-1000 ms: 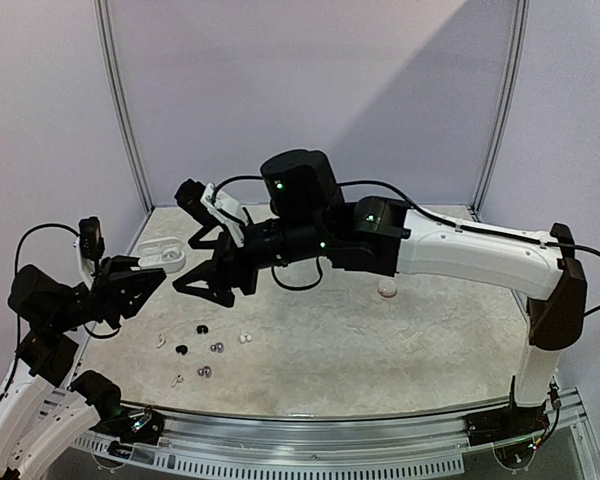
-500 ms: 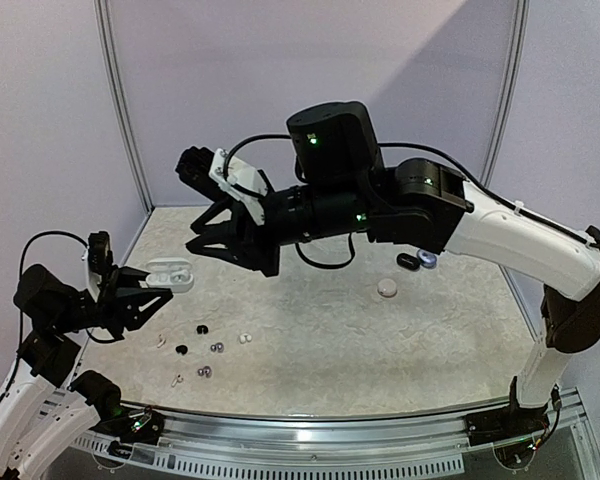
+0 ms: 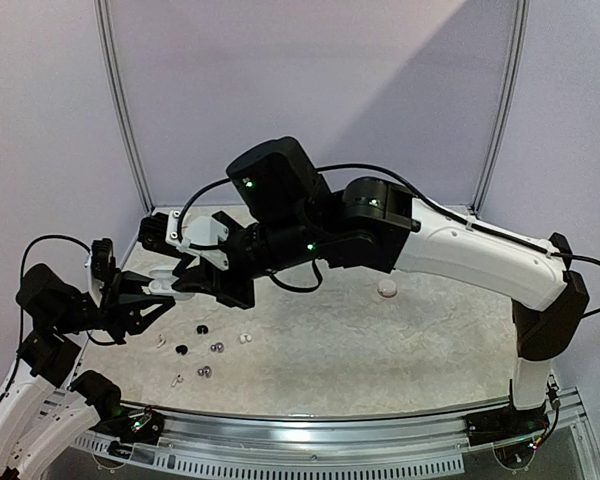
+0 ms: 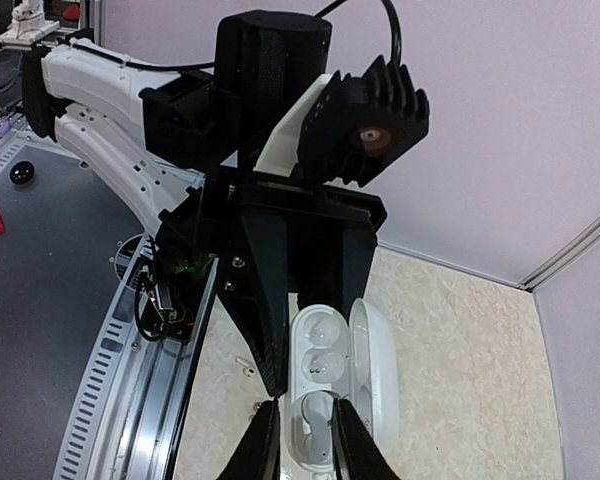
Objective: Insert the wireless bluetooth earbuds into the charging case
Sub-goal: Pick up the left earbud from the right side groove of the charging case.
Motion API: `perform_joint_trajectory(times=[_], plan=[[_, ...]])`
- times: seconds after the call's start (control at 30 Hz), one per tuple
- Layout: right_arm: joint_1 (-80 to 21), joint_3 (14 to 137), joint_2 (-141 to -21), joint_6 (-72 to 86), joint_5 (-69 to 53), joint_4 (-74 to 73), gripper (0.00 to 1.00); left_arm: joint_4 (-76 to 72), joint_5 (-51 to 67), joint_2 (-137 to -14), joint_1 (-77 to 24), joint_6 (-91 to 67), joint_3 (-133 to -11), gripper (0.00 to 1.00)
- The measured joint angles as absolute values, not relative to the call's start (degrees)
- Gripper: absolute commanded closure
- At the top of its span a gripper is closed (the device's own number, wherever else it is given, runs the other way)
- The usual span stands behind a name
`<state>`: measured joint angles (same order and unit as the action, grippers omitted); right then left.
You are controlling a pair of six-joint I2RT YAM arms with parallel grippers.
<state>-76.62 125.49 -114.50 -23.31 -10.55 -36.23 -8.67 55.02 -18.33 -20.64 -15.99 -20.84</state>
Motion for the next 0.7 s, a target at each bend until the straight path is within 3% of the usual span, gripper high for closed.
perform_joint_trajectory(times=[0.37, 0.7], plan=[[-76.84, 126.48, -115.52, -24.88, -8.43, -37.47, 0.92, -8.14, 55.09, -17.61, -20.84, -15.07, -20.84, 1.00], [-77.10, 127.00, -115.74, -25.80, -7.55, -37.76, 0.91, -7.79, 55.09, -15.88, -20.84, -13.91, -20.49, 1.00]])
